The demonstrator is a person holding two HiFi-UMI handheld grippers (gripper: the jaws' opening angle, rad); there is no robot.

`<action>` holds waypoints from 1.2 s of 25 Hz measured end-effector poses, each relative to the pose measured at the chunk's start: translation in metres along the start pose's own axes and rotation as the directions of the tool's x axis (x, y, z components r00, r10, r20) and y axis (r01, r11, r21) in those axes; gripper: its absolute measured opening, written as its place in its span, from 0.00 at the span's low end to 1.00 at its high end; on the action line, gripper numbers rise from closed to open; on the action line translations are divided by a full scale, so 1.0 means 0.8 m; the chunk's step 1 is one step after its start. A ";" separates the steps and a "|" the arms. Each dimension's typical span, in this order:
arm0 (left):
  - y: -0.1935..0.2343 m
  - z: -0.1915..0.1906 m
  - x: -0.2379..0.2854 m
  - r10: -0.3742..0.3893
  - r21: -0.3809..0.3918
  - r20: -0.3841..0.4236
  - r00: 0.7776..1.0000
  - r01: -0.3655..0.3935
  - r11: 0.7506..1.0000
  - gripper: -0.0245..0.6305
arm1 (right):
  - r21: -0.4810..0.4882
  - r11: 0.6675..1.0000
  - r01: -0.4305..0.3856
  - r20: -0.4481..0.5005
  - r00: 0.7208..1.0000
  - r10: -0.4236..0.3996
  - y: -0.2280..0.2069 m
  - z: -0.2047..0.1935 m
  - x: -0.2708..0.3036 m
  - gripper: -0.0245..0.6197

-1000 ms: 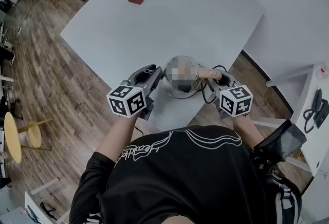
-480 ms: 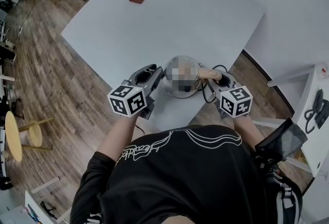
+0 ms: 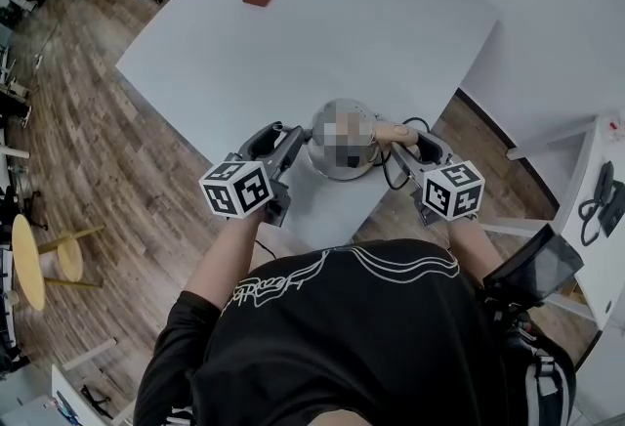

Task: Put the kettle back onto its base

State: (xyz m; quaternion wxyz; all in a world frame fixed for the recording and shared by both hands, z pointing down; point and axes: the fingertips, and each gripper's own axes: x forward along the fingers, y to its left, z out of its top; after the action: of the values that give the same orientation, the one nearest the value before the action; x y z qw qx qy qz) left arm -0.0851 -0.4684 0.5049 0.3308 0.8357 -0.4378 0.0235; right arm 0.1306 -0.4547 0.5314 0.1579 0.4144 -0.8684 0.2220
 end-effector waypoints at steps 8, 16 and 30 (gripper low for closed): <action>-0.027 -0.037 -0.057 -0.011 -0.031 -0.030 0.999 0.010 0.999 0.34 | 0.030 0.997 0.066 0.014 0.998 -0.066 0.035 -0.023 -0.070 0.33; -0.141 -0.083 -0.151 -0.213 0.008 -0.068 0.975 0.214 0.977 0.18 | 0.025 0.998 -0.052 0.050 0.997 0.050 0.177 -0.038 -0.165 0.12; -0.307 -0.160 -0.325 -0.440 0.238 -0.201 0.876 0.479 0.845 0.04 | 0.020 0.986 -0.167 0.064 0.984 0.165 0.376 -0.094 -0.281 0.05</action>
State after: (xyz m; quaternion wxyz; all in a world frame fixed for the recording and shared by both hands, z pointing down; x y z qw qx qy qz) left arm -0.0296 -0.1109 0.3884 0.2344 0.9507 -0.1929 0.0631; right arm 0.0361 -0.1019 0.4158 0.1066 0.3494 -0.9015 0.2322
